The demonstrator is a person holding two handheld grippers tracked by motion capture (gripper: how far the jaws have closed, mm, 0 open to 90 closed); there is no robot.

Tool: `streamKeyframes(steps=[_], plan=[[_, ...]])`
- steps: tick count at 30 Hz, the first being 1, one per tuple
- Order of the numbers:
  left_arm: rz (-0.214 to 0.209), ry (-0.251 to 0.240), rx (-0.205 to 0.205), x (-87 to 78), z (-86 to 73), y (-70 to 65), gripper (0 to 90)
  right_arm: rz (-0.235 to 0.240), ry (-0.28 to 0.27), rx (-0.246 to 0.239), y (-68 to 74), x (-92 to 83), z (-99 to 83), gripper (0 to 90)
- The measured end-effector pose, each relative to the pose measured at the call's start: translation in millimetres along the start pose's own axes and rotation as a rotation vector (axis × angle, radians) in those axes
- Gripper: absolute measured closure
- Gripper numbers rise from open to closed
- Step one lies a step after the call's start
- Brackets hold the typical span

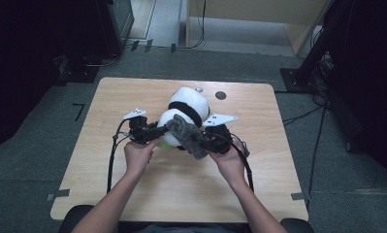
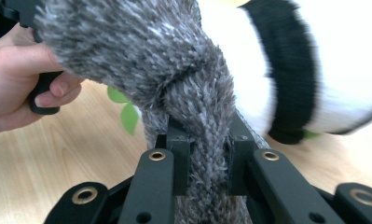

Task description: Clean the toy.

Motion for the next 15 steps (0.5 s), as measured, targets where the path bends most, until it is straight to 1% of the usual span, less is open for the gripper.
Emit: streamKeyframes(steps=[3,5,7,9,10,12,15], plan=[[0.009,-0.011,0.026,2.5,-1.2,-4.3,51.5,0.015,0.011,0.009,5.9,7.2,-4.2,77.7],[0.007,-0.019,0.010,3.3,-1.3,-4.8,51.7,0.034,0.021,0.014,11.2,11.3,-7.1,77.8],[0.008,-0.022,-0.005,3.8,-1.6,-4.8,52.0,0.048,0.027,0.008,17.4,16.0,-9.9,77.9],[0.011,-0.021,-0.009,4.1,-2.1,-4.9,52.1,0.060,0.035,0.007,22.9,20.0,-12.3,77.8],[0.011,-0.022,-0.010,4.3,-2.2,-5.5,52.2,0.075,0.039,0.004,27.5,23.3,-14.0,77.8],[0.012,-0.027,-0.009,4.1,-1.8,-6.8,52.2,0.088,0.051,-0.004,35.1,27.9,-17.0,77.9],[-0.003,-0.032,-0.023,3.5,-0.8,-9.8,52.6,0.107,0.061,-0.031,46.1,35.2,-21.2,78.2]])
Point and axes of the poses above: each handheld gripper's, and its own axes: x roughly forward along the jaws, z roughly out of its top, y roughly to its left, the point moved 10 cm from there along x, roughly forward along the jaws, and after that the axes turned 4 degrees about -y, right-handed, at the moved point
